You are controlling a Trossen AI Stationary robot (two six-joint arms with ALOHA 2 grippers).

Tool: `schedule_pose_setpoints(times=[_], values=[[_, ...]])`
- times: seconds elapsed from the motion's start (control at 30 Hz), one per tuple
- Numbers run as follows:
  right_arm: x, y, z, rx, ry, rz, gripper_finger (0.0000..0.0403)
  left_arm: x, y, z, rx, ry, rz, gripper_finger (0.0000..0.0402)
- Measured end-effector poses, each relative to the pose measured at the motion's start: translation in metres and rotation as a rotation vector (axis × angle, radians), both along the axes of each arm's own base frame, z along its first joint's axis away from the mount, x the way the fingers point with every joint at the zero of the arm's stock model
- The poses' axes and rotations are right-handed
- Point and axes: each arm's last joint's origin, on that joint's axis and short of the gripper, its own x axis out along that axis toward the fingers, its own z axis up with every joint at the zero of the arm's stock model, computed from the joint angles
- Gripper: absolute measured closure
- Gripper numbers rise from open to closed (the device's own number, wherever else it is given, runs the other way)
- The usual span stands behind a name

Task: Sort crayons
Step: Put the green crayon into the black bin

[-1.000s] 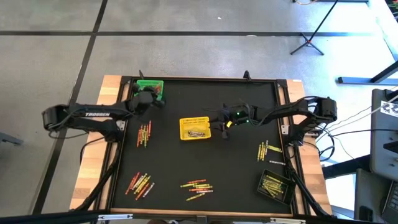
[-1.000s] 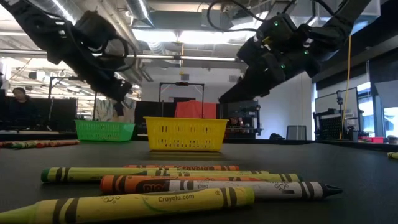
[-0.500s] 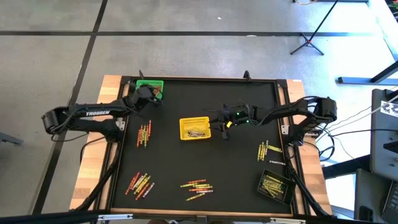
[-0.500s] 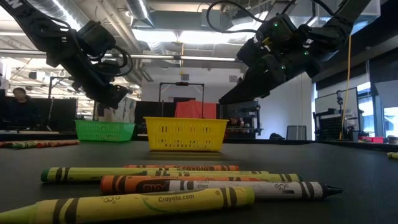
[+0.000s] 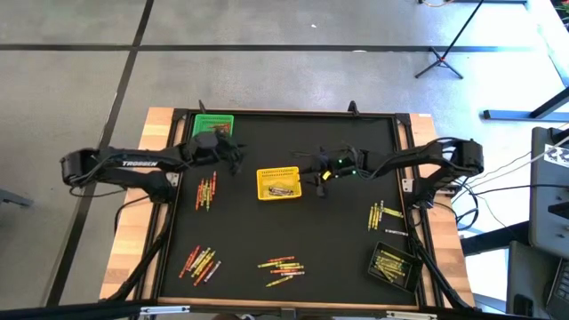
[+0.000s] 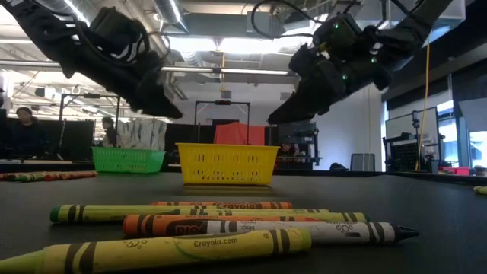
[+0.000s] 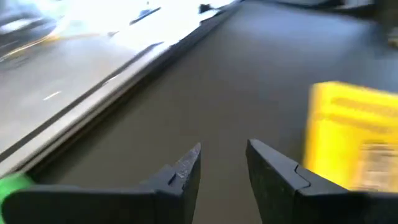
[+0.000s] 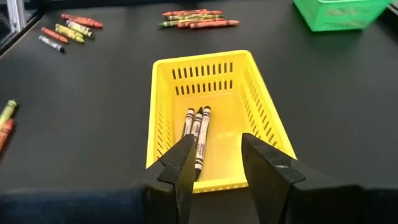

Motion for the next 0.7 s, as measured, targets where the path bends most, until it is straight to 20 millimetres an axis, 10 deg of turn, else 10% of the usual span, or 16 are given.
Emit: schedule_pose_setpoints(times=[0.7], values=[[-0.102, 0.025, 0.048, 0.445, 0.651, -0.300, 0.0274, 0.069, -0.045, -0.046, 0.097, -0.261, -0.379, 0.0287]])
